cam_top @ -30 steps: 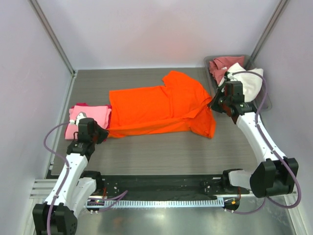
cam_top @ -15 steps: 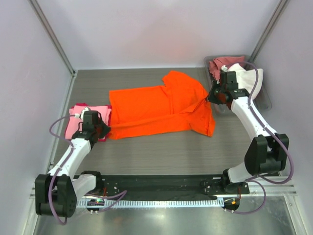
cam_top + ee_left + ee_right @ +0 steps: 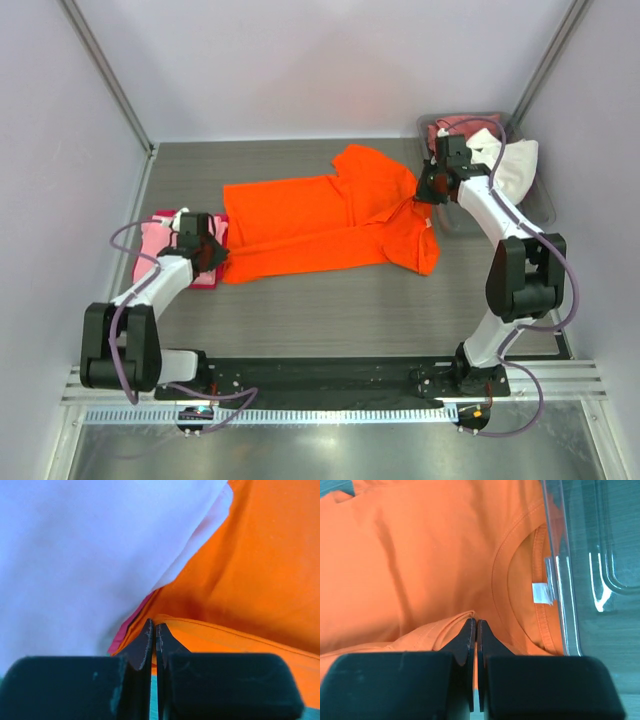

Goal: Fold and stack the t-shirts
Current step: Fold the tshirt

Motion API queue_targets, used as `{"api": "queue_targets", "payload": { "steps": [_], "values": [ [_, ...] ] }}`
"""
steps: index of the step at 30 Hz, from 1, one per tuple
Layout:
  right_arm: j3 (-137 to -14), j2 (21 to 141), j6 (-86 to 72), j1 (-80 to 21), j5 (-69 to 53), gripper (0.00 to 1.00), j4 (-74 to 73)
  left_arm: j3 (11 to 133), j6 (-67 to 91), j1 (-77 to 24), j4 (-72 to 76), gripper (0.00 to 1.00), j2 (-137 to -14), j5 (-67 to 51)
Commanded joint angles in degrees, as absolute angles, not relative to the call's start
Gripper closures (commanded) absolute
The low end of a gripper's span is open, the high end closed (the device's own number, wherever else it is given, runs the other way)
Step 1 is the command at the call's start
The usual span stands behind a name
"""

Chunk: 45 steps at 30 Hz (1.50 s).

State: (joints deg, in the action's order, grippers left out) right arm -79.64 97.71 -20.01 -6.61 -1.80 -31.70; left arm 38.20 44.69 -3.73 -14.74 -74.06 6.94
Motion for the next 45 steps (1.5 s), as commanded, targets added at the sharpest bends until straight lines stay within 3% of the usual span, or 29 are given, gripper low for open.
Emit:
{"api": "queue_targets", "payload": {
  "steps": [1,24,27,28,30,31,32,36,37,38,41,45],
  "values": [
    [-83.32,98.79,-18.37,-7.29,-0.26,0.99,-31.64,40.95,41.84,-3.78,-11.60,1.00,-77.51,8.18],
    [-99.83,114.43,-13.71,-12.30,13.00,0.99,-34.45,41.66,39.90,-3.78,-9.15,0.96,-80.77,7.56],
    [-100.81,115.22,-12.83,-13.44,15.28,0.94,-34.54,40.52,39.11,-3.78,-7.48,0.93,-79.46,5.89],
    [-100.98,115.22,-12.75,-14.23,16.16,0.86,-34.54,40.34,38.94,-3.78,-7.30,0.91,-79.02,5.89],
    [-100.72,114.44,-12.13,-15.11,17.92,0.73,-34.54,40.08,38.23,-3.78,-7.47,0.84,-77.79,6.50],
    [-100.46,113.91,-12.22,-15.73,19.50,0.58,-34.63,39.99,38.15,-3.78,-7.91,0.78,-76.48,7.46],
    [-99.41,113.21,-12.48,-16.17,19.86,0.54,-34.37,39.90,38.23,-3.78,-8.61,0.56,-75.68,7.73],
    [-92.66,106.19,-14.15,-17.14,18.64,0.45,-29.73,38.24,38.50,-3.96,-8.79,0.30,-70.94,7.21],
    [-90.64,102.17,-14.85,-17.31,18.63,0.36,-28.58,37.88,38.50,-4.13,-8.88,0.23,-68.32,7.29],
    [-86.61,100.22,-15.90,-17.40,18.46,0.34,-27.52,37.53,38.58,-4.13,-9.22,0.12,-67.16,7.56],
    [-77.74,91.60,-17.57,-17.49,18.72,0.29,-22.95,36.83,38.58,-4.57,-10.71,0.04,-61.90,8.00],
    [-67.96,81.05,-21.52,-17.49,21.53,0.28,-18.64,35.95,41.47,-4.75,-12.74,0.00,-56.79,6.78]
  ]
}}
